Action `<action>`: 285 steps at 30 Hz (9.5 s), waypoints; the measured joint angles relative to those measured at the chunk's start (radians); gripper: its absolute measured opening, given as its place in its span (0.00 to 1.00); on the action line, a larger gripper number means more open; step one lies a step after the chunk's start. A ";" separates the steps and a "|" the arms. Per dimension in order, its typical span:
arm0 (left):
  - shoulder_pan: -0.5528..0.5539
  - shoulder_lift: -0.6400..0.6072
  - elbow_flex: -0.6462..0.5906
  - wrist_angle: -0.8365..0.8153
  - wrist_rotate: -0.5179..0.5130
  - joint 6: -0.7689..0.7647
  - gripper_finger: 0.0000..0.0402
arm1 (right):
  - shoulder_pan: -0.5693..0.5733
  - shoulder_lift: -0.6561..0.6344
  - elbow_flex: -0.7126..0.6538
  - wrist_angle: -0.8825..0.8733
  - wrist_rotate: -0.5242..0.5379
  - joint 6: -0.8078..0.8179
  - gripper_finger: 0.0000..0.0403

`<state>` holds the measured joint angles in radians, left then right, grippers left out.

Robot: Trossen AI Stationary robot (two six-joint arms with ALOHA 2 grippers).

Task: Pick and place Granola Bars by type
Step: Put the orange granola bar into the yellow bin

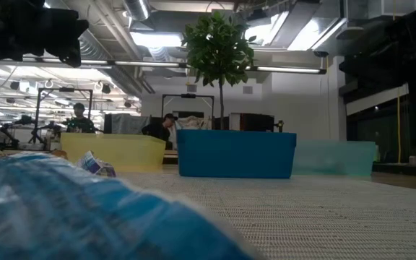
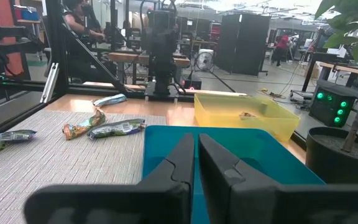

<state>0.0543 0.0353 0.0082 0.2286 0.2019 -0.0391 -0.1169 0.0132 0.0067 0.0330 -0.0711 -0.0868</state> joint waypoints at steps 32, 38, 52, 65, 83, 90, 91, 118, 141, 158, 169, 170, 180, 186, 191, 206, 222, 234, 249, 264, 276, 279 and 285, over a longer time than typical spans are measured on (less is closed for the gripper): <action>-0.060 0.201 0.204 -0.324 -0.280 -0.105 0.18 | 0.000 0.000 0.000 0.000 0.000 0.000 0.06; -0.148 0.448 0.465 -0.582 -0.307 -0.146 0.16 | 0.000 0.000 0.000 0.000 0.000 0.000 0.06; -0.298 0.937 0.646 -0.910 -0.090 -0.517 0.14 | 0.000 0.000 0.000 0.000 0.000 0.000 0.06; -0.528 1.101 0.646 -1.010 0.084 -0.963 0.12 | 0.000 0.000 0.000 0.000 0.000 0.000 0.06; -0.701 1.100 0.646 -1.076 0.119 -1.438 0.18 | 0.000 0.000 0.000 0.000 0.000 0.000 0.06; -0.742 1.100 0.646 -0.950 0.052 -1.497 0.37 | 0.000 0.000 0.000 0.000 0.000 0.000 0.06; -0.746 1.100 0.646 -0.947 0.053 -1.502 0.41 | 0.000 0.000 0.000 0.000 0.000 0.000 0.06; -0.834 1.351 0.646 -1.013 0.186 -1.208 0.60 | 0.000 0.000 0.000 0.000 0.000 0.000 0.06; -0.833 1.350 0.669 -1.223 0.140 -1.048 0.60 | 0.000 0.000 0.000 0.000 0.000 0.000 0.06; -0.833 1.406 0.668 -1.050 -0.006 -0.871 0.68 | 0.000 0.000 0.000 0.000 0.000 0.000 0.06; -0.836 1.536 0.718 -1.071 0.016 -0.812 0.65 | 0.000 0.000 0.000 0.000 0.000 0.000 0.06; -0.837 1.534 0.725 -1.076 0.006 -0.812 0.63 | 0.000 0.000 0.000 0.000 0.000 0.000 0.06; -0.838 1.537 0.763 -1.077 -0.039 -0.889 0.34 | 0.000 0.000 0.000 0.000 0.000 0.000 0.06; -0.838 1.537 0.794 -1.082 -0.042 -0.890 0.09 | 0.000 0.000 0.000 0.000 0.000 0.000 0.06; -0.838 1.537 0.844 -1.087 -0.078 -0.887 0.03 | 0.000 0.000 0.000 0.000 0.000 0.000 0.06; -0.829 1.536 1.178 -1.359 -0.607 -0.863 0.01 | 0.000 0.000 0.000 0.000 0.000 0.000 0.06; -0.660 1.495 1.377 -1.484 -0.976 -0.858 0.01 | 0.000 0.000 0.000 0.000 0.000 0.000 0.06; -0.379 1.344 1.524 -1.492 -0.989 -0.641 0.01 | 0.000 0.000 0.000 0.000 0.000 0.000 0.06; 0.121 1.321 1.767 -1.498 -0.849 -0.252 0.01 | 0.000 0.000 0.000 0.000 0.000 0.000 0.06; 0.322 1.430 1.669 -1.610 -0.768 -0.259 0.01 | 0.000 0.000 0.000 0.000 0.000 0.000 0.06; 0.478 1.408 1.238 -1.328 -0.604 -0.121 0.01 | 0.000 0.000 0.000 0.000 0.000 0.000 0.06; 0.496 1.408 1.146 -1.222 -0.530 -0.096 0.01 | 0.000 0.000 0.000 0.000 0.000 0.000 0.06; 0.519 1.408 0.979 -1.008 -0.426 -0.086 0.01 | 0.000 0.000 0.000 0.000 0.000 0.000 0.06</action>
<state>0.5736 1.4437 0.9871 -0.7796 -0.2238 -0.1247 -0.1165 0.0129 0.0071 0.0332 -0.0714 -0.0868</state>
